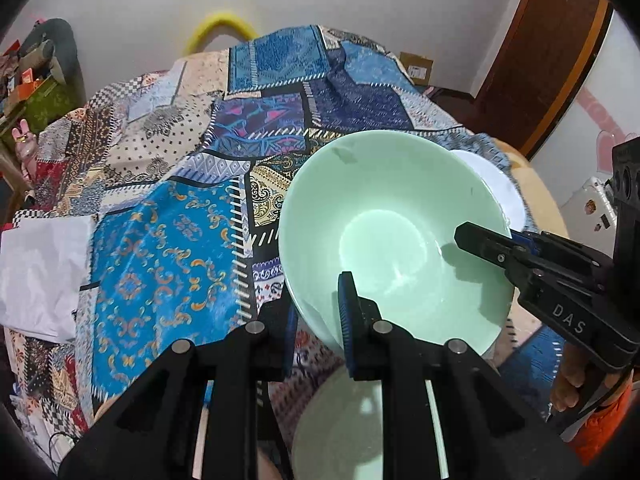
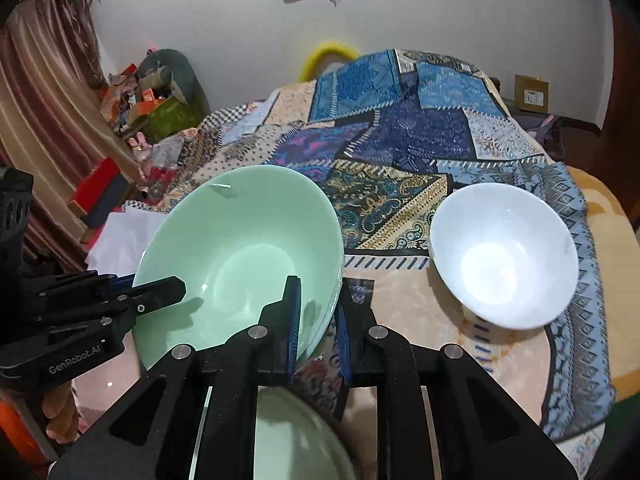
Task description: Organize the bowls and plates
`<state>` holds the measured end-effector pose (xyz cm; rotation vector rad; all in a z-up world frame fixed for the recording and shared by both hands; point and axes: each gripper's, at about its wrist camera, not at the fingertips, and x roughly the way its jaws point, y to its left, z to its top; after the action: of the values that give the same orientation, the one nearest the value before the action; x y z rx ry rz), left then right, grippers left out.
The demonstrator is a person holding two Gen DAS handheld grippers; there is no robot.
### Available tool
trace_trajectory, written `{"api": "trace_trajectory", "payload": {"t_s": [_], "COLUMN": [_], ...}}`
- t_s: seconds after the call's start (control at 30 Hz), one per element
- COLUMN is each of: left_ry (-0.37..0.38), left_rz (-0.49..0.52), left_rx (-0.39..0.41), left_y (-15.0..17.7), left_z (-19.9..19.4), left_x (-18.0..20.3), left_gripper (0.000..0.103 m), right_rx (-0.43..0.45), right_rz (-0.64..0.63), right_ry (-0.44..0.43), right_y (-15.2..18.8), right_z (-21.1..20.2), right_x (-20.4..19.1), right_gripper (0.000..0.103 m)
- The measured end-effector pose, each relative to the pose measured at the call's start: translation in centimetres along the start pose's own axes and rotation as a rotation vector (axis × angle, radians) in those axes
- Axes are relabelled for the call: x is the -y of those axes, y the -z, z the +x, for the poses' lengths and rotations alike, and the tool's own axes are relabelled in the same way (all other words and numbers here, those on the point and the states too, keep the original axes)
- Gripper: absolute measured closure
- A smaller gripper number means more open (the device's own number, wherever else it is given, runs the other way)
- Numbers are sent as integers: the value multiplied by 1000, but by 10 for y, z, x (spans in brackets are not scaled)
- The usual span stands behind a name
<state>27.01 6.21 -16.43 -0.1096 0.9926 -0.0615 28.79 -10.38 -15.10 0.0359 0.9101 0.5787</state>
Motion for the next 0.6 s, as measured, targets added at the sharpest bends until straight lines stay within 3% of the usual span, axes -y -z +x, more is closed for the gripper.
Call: {"api": "trace_trajectory", "payload": {"t_s": [0.6], "left_ry": [-40], "left_rz": [-64], "left_rx": [77], "left_y": [55], "left_z": [-98], "left_x": [-22], "left_gripper": [84], "right_rx": [56], "right_rz": [-62], "right_ry": [-58], "right_y": [20], "right_z": [-45], "right_x": [-60], "right_gripper": [88]}}
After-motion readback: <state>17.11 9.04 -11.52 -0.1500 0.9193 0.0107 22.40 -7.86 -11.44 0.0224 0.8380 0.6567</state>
